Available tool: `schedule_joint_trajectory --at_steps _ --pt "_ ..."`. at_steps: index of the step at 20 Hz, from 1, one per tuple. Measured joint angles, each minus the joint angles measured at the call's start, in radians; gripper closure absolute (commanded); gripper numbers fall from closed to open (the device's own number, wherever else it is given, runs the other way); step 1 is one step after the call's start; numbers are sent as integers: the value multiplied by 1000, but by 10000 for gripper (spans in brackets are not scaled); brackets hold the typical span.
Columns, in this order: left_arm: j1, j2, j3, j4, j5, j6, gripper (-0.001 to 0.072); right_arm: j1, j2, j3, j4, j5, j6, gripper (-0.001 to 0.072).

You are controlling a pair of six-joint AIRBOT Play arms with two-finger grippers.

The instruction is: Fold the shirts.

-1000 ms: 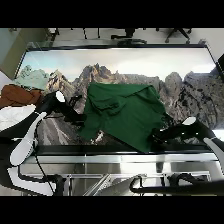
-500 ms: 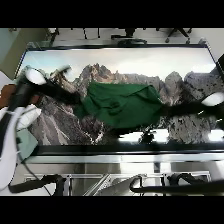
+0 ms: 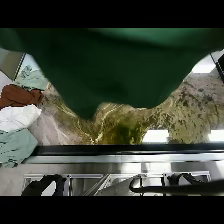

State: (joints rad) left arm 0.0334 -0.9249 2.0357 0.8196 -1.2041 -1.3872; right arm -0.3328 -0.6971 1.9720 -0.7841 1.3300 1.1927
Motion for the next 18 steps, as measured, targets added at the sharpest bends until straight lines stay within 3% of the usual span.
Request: schedule_joint_trajectory --at_steps 4,8,14,18 --pt "74 121 -91 61 92 11 693 -4 -36 31 42 3 -14 692" --pt "51 71 -274 89 122 35 692 6 -143 -101 155 34 -76 692" --pt "-131 -318 -458 150 244 108 692 34 -378 -332 137 -32 -148 692" --pt "-172 -645 -363 149 257 101 692 38 -566 -410 77 -152 -163 692"
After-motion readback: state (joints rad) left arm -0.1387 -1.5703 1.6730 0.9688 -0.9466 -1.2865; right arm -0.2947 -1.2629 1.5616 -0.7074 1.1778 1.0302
